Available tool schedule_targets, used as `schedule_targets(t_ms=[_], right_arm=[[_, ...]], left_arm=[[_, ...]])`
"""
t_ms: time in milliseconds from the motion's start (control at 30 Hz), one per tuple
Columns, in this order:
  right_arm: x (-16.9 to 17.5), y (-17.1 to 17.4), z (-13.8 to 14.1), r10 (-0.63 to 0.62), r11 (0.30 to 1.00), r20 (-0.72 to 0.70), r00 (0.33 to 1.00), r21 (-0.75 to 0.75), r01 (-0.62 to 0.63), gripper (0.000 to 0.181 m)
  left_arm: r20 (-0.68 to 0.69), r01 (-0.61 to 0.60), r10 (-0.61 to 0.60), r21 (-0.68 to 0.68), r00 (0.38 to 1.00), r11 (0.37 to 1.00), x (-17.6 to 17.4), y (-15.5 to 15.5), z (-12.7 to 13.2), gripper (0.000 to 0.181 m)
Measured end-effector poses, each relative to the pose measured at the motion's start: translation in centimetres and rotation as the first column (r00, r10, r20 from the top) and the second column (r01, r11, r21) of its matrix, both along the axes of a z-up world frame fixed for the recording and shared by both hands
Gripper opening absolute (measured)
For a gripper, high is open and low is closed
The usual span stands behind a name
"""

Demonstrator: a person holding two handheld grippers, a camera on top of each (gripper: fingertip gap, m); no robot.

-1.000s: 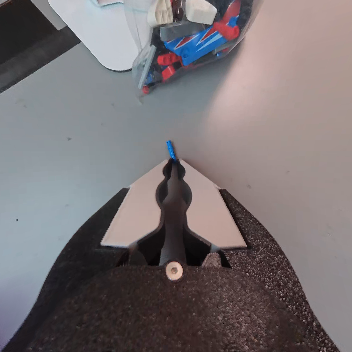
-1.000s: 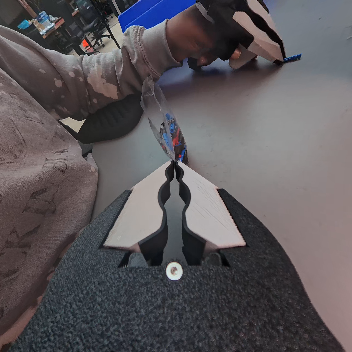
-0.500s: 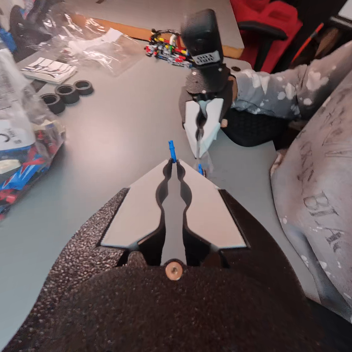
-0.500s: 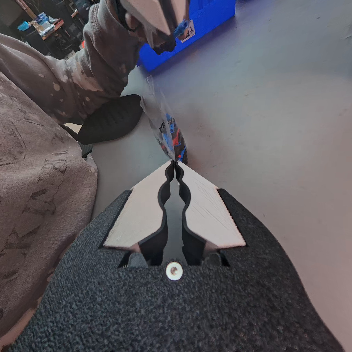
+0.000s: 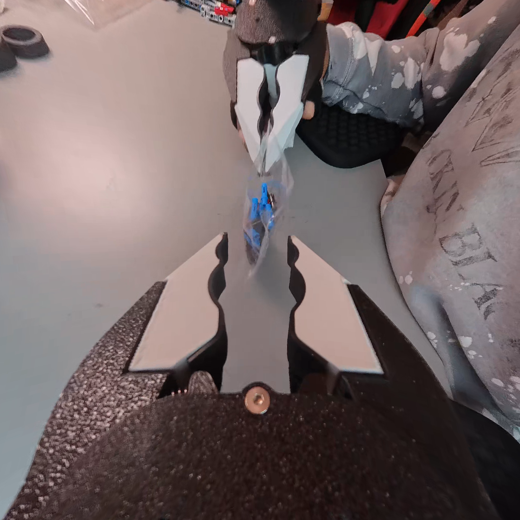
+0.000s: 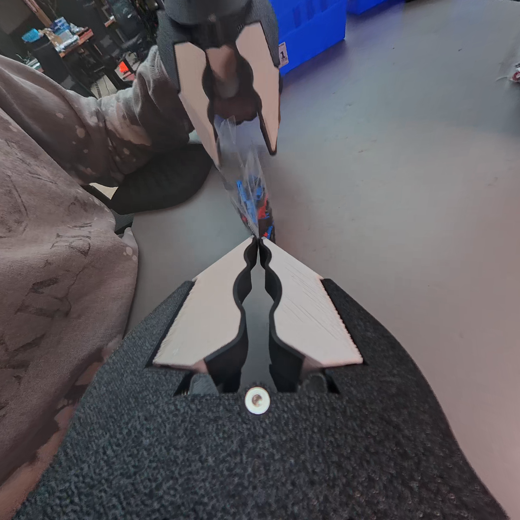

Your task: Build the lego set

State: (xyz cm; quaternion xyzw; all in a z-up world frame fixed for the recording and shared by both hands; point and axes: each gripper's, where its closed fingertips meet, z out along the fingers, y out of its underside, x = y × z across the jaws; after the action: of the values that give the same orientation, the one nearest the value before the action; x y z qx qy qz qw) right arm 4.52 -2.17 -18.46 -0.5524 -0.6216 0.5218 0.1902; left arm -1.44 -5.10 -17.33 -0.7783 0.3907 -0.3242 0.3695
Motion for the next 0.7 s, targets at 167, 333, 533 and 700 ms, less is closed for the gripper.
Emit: schedule_targets(t_ms=[167,333,533,700], right_arm=[[-0.4,0.0,1.3,0.001,0.997,-0.111,0.994,0.079,0.008,0.014],[-0.6,0.3,4.8,-0.020,0.987,-0.287,0.958,0.150,0.065,0.000],[-0.9,0.6,5.4,-0.065,0.992,-0.290,0.955,0.085,0.093,0.023],[-1.3,0.2,0.7,-0.025,0.973,-0.104,0.994,0.227,0.048,0.031]], left_arm=[[-0.001,-0.033,0.033,-0.004,0.999,0.999,0.5,0.9,-0.7,0.001],[0.111,-0.089,0.081,0.072,0.991,0.993,0.1,1.0,2.9,0.001],[0.063,-0.138,0.135,0.036,0.989,0.990,-1.0,1.2,1.0,0.028],[-0.023,-0.104,0.104,-0.016,0.994,0.994,-0.8,0.5,-1.9,0.026]])
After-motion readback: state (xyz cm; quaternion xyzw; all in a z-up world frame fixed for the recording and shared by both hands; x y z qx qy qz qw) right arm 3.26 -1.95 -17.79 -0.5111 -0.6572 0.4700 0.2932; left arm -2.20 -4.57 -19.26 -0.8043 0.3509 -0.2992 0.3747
